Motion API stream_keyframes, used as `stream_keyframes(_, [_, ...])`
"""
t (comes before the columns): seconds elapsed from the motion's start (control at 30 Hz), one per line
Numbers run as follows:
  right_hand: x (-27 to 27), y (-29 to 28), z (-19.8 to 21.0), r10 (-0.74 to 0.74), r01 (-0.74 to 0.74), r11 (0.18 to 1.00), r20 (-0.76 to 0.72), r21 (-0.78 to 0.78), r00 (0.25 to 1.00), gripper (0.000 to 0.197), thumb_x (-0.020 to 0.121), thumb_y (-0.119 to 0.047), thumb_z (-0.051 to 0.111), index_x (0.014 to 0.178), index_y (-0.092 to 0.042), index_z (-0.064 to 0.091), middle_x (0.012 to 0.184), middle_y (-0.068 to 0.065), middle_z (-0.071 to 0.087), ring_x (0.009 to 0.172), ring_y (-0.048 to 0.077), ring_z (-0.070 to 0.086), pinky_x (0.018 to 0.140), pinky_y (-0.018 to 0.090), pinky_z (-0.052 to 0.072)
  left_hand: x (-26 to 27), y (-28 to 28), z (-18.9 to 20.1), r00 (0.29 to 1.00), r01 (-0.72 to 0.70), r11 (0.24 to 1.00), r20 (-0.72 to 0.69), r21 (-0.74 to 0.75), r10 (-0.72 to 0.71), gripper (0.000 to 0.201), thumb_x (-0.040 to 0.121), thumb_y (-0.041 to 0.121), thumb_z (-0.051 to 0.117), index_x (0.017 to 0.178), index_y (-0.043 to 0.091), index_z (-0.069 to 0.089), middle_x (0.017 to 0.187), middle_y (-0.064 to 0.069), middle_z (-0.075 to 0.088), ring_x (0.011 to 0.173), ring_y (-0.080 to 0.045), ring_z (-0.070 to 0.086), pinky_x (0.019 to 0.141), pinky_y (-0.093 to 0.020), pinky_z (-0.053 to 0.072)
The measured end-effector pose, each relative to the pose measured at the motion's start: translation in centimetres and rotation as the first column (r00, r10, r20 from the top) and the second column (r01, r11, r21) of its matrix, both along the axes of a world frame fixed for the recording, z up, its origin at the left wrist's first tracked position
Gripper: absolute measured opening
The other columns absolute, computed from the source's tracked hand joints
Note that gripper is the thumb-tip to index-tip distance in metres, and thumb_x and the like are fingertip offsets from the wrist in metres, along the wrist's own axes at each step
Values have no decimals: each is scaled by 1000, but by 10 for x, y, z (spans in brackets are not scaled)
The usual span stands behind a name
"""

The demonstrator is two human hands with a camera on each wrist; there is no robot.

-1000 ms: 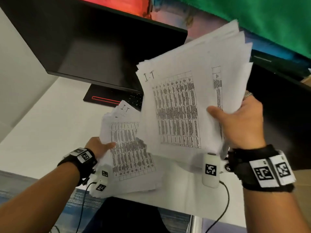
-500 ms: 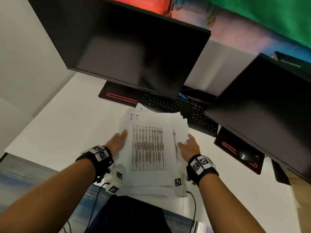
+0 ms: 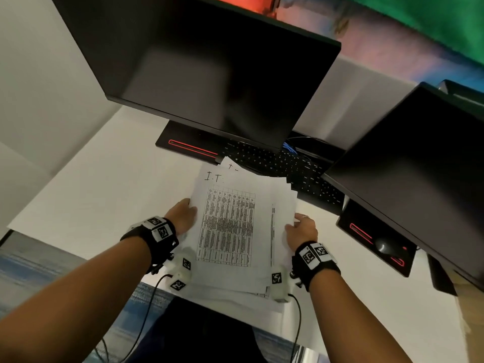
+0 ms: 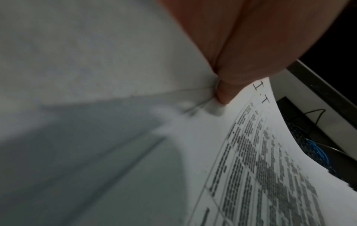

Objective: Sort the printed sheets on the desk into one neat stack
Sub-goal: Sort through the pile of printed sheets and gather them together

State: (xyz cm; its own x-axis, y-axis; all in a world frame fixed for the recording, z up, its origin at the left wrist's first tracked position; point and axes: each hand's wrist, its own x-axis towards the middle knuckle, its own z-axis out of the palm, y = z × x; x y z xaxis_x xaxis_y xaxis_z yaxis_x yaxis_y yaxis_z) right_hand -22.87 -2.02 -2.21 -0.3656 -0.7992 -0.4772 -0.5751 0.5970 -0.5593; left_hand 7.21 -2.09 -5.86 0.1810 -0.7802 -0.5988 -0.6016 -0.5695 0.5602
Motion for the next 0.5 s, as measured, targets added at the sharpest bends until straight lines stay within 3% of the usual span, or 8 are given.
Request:
stream_keyframes(0.07, [-4,1,15,-33,32,994,-7,-102,999,40,95,-5,58,134,-8,55,125,11,65,114,27,61,90,24,42,0,4,-6,999,-44,999,-24,-10,44,29,99,20,42,117,2,57,107,-17,67,98,-35,63,82,-35,46])
stream_keyframes(0.13, [-4,1,31,37,-43,984,-38,-171,999,48,97,-11,59,143,-13,47,126,6,60,117,24,58,99,31,44,-4,6,-6,998,-58,998,-27,-28,57,33,96,37,53,108,7,57,90,-5,66,85,-28,62,75,-34,47])
stream_keyframes(0.17, [-1,2,36,94,-101,981,-51,-166,994,51,97,-14,60,145,-16,44,125,3,59,117,24,57,102,35,45,-6,7,-6,997,-67,997,-33,-24,66,42,92,48,59,109,10,52,90,-2,65,83,-25,62,71,-32,47])
stream_keyframes(0.23, [7,3,36,198,-202,975,-51,-91,979,49,94,-19,64,140,-18,48,124,1,61,117,23,59,102,40,48,-14,8,-2,997,-82,997,-15,-5,82,56,85,52,70,117,15,42,101,-2,64,88,-23,63,69,-29,46])
stream_keyframes(0.33, [10,7,35,257,-260,965,-115,-18,960,24,94,-12,58,118,-14,60,116,8,66,112,29,61,95,35,50,-23,6,1,995,-47,999,86,8,46,63,86,39,74,128,7,39,120,-12,61,105,-33,60,78,-36,47])
stream_keyframes(0.43, [7,10,59,225,-255,962,-248,-96,942,19,97,-11,54,116,-11,58,109,11,65,104,30,63,87,38,53,-21,2,0,995,-48,998,86,30,45,67,89,36,72,135,4,36,131,-17,56,116,-36,57,89,-41,48])
stream_keyframes(0.5, [4,11,89,216,-297,937,-368,-182,904,19,99,-11,53,117,-9,56,104,11,66,98,30,65,76,37,53,-20,2,1,995,-35,998,93,46,31,66,90,34,71,135,2,35,132,-18,55,118,-37,56,90,-42,47])
